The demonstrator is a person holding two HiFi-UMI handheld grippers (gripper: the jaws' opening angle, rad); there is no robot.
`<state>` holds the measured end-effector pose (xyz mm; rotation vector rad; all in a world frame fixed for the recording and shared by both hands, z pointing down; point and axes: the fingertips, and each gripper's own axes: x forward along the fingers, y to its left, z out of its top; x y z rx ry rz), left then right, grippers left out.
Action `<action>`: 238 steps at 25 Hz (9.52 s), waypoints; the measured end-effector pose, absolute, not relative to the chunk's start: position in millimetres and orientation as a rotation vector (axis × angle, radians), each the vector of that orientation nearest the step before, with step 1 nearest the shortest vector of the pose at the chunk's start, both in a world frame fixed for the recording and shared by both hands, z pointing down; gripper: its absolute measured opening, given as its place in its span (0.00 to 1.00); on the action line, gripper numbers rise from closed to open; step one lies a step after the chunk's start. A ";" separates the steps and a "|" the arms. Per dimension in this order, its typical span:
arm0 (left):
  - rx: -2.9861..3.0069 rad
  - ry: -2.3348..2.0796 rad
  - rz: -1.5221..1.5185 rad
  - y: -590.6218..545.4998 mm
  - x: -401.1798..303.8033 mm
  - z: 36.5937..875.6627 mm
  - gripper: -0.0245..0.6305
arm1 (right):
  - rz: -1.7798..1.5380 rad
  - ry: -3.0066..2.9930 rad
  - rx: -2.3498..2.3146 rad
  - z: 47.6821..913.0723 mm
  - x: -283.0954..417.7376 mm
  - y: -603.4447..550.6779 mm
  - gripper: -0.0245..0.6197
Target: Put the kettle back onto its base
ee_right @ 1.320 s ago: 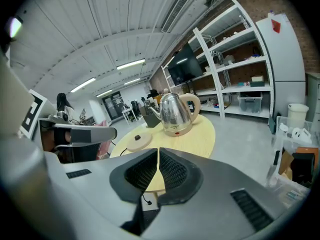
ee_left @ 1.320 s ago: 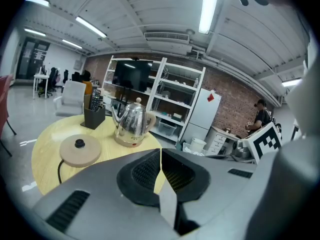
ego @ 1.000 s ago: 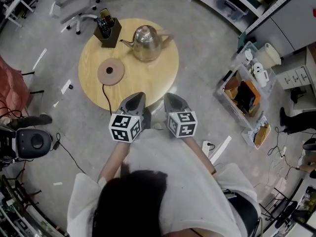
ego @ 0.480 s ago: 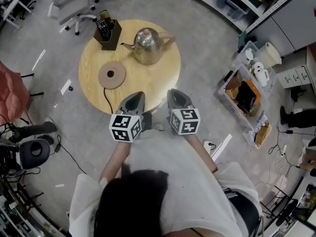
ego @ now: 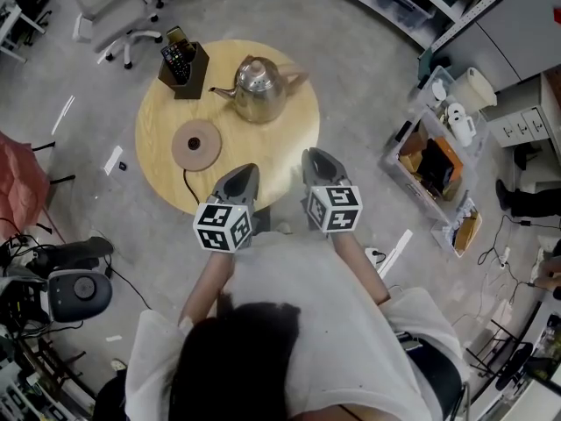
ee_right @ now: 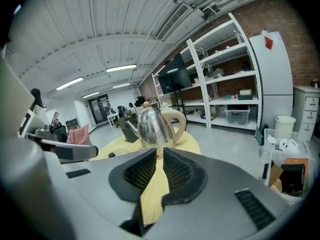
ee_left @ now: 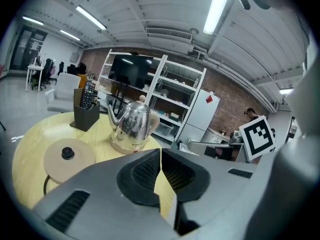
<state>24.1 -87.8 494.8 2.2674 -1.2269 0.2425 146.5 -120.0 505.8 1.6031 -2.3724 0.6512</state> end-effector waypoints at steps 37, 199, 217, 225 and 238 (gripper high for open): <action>2.214 -1.092 0.297 -132.5 0.1 522.8 0.08 | 0.601 -2.311 1.750 507.0 165.3 -244.9 0.28; 1.934 -1.484 0.064 -134.9 -124.0 538.5 0.08 | 0.138 -2.363 1.679 465.9 52.4 -335.3 0.21; 1.839 -1.640 0.034 -104.1 -154.3 531.1 0.08 | 0.152 -2.478 1.500 469.5 -11.4 -312.5 0.21; 1.813 -1.677 0.039 -96.9 -165.3 532.0 0.08 | 0.170 -2.511 1.439 475.4 -34.9 -306.1 0.22; 1.759 -1.727 0.041 -91.0 -183.0 537.1 0.08 | 0.183 -2.524 1.367 490.0 -66.5 -306.1 0.22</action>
